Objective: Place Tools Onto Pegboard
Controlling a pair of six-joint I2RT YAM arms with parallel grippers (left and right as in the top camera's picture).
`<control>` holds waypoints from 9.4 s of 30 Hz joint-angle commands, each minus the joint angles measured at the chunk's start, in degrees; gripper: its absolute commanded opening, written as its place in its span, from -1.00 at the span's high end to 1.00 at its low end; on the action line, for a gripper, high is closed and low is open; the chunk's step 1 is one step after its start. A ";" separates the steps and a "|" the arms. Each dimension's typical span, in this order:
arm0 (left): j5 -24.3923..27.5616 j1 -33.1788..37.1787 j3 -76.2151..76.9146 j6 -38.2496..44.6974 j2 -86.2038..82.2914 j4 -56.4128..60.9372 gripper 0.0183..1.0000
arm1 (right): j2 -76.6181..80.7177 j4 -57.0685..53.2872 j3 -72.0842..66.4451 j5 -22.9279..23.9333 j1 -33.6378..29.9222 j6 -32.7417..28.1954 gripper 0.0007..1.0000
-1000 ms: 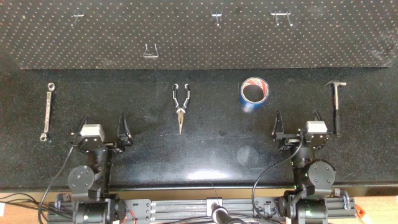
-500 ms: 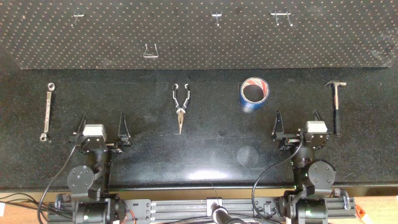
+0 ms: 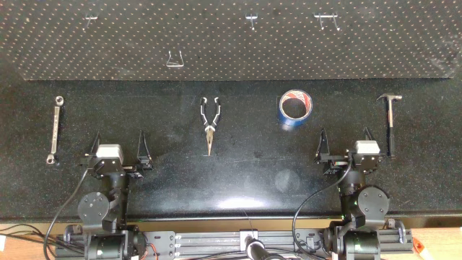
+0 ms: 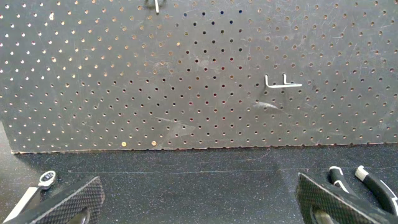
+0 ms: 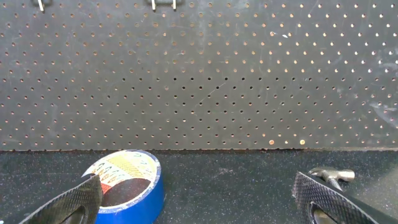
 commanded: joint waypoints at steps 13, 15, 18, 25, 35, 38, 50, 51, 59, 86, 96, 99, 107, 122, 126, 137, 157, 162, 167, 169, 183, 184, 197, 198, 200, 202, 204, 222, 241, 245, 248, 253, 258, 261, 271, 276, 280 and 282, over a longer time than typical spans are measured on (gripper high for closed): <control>1.57 0.24 -0.11 0.11 2.82 1.29 -0.99 | -0.61 -0.31 -0.11 -0.31 0.09 -0.59 -1.00; -0.07 0.24 4.83 0.11 13.42 2.93 -0.99 | -0.61 -0.31 -0.11 -0.31 0.09 -0.59 -1.00; -0.31 0.24 20.72 0.11 28.39 -1.51 -0.99 | -0.61 -0.33 -0.11 -0.31 0.09 -0.59 -1.00; -18.80 1.77 55.12 0.55 51.91 -43.98 -0.99 | -0.61 -0.33 -0.11 -0.31 0.09 -0.59 -1.00; -0.98 46.75 58.07 30.03 60.19 -58.77 -0.98 | -0.61 -0.31 -0.11 -0.31 0.09 -0.59 -1.00; 11.54 57.72 58.07 36.94 65.44 -57.57 -0.99 | -0.61 -0.31 -0.11 -0.31 0.09 -0.59 -1.00; 24.72 57.31 58.07 46.80 83.56 -39.43 -0.99 | -0.61 -0.31 -0.11 -0.31 0.09 -0.59 -1.00; 24.15 55.93 58.07 49.72 86.09 -39.43 -0.99 | -0.61 -0.31 -0.11 -0.31 0.09 -0.59 -1.00; 20.61 49.72 58.07 50.84 96.61 -29.24 -0.99 | -0.61 -0.31 -0.11 -0.31 0.09 -0.59 -1.00; 18.58 45.53 58.07 39.36 104.00 -21.00 -1.00 | -0.61 -0.31 -0.11 -0.31 0.09 -0.59 -1.00; 18.60 45.53 58.07 38.23 104.61 -20.85 -0.09 | -0.61 -0.31 -0.11 -0.31 0.09 -0.59 -1.00; 18.62 45.53 58.07 35.76 104.61 -20.81 0.13 | -0.61 -0.33 -0.11 -0.31 0.09 -0.59 -1.00; 18.60 45.53 58.07 35.78 104.72 -20.83 0.39 | -0.61 -0.33 -0.11 -0.31 0.09 -0.59 -1.00; 18.60 45.53 58.07 35.78 104.72 -22.36 0.73 | -0.61 -0.31 -0.11 -0.31 0.09 -0.59 -1.00; 18.62 45.53 58.07 35.78 104.72 -22.34 0.74 | -0.61 -0.31 -0.11 -0.31 0.09 -0.59 -1.00; 18.60 45.53 58.07 35.78 104.72 -22.53 0.75 | -0.61 -0.33 -0.11 -0.31 0.09 -0.59 -1.00; 19.67 45.48 58.07 35.76 94.82 -30.40 0.98 | -0.61 -0.33 -0.11 -0.31 0.09 -0.59 -1.00; 19.91 45.35 58.07 31.01 79.34 -32.06 0.98 | -0.61 -0.33 -0.11 -0.31 0.09 -0.59 -1.00; 22.08 41.18 58.07 25.51 65.35 -35.95 0.98 | -0.61 -0.33 -0.11 -0.31 0.09 -0.59 -1.00; 23.63 39.19 58.03 18.73 62.36 -36.17 0.98 | -0.61 -0.33 -0.11 -0.31 0.09 -0.59 -1.00; 15.37 18.16 31.36 13.33 50.14 1.64 0.98 | -0.61 -0.31 -0.11 -0.31 0.09 -0.59 -1.00; 15.39 18.16 31.36 12.63 50.80 4.11 0.98 | -0.61 -0.31 -0.11 -0.31 0.09 -0.59 -1.00; 17.40 18.10 35.95 10.25 58.66 11.13 0.99 | -0.61 -0.31 -0.11 -0.31 0.09 -0.59 -1.00; 17.90 18.03 36.72 10.27 58.99 11.10 0.98 | -0.61 -0.33 -0.11 -0.31 0.09 -0.59 -1.00; 18.16 16.59 38.36 10.27 59.17 11.08 0.98 | -0.61 -0.33 -0.11 -0.31 0.09 -0.59 -1.00; 18.16 15.17 39.43 10.27 59.10 11.15 0.98 | -0.61 -0.33 -0.11 -0.31 0.09 -0.59 -1.00; 18.16 15.13 39.43 8.72 59.32 11.06 0.99 | -0.61 -0.33 -0.11 -0.31 0.09 -0.59 -1.00; 15.98 15.17 39.54 8.57 64.00 10.69 0.98 | -0.61 -0.33 -0.11 -0.31 0.09 -0.59 -1.00; 12.98 15.17 42.88 7.28 63.95 3.96 0.99 | -0.61 -0.33 -0.11 -0.31 0.09 -0.59 -1.00; 12.98 15.17 42.88 7.28 64.50 2.89 0.99 | -0.61 -0.31 -0.11 -0.31 0.09 -0.59 -1.00; 13.00 15.17 42.88 7.28 65.18 2.91 0.98 | -0.61 -0.33 -0.11 -0.31 0.09 -0.59 -1.00; 13.86 14.75 42.88 7.32 69.40 3.41 0.98 | -0.61 -0.33 -0.11 -0.31 0.09 -0.59 -1.00; 13.42 14.10 42.91 7.32 73.81 4.24 0.50 | -0.61 -0.31 -0.11 -0.31 0.09 -0.59 -1.00; 12.52 14.12 42.91 7.34 72.15 4.26 -0.31 | -0.61 -0.33 -0.11 -0.31 0.09 -0.59 -1.00; 24.20 14.10 42.91 7.28 45.00 -16.37 -0.99 | -0.61 -0.31 -0.11 -0.31 0.09 -0.59 -1.00; 19.04 14.10 42.91 7.52 32.11 -32.68 -0.99 | -0.61 -0.31 -0.11 -0.31 0.09 -0.59 -1.00; 25.20 14.10 42.91 7.30 32.06 -32.26 -0.99 | -0.61 -0.33 -0.13 -0.31 0.09 -0.59 -1.00; 24.02 14.14 42.88 6.97 32.04 -32.24 -0.99 | -0.61 -0.31 -0.11 -0.31 0.09 -0.59 -1.00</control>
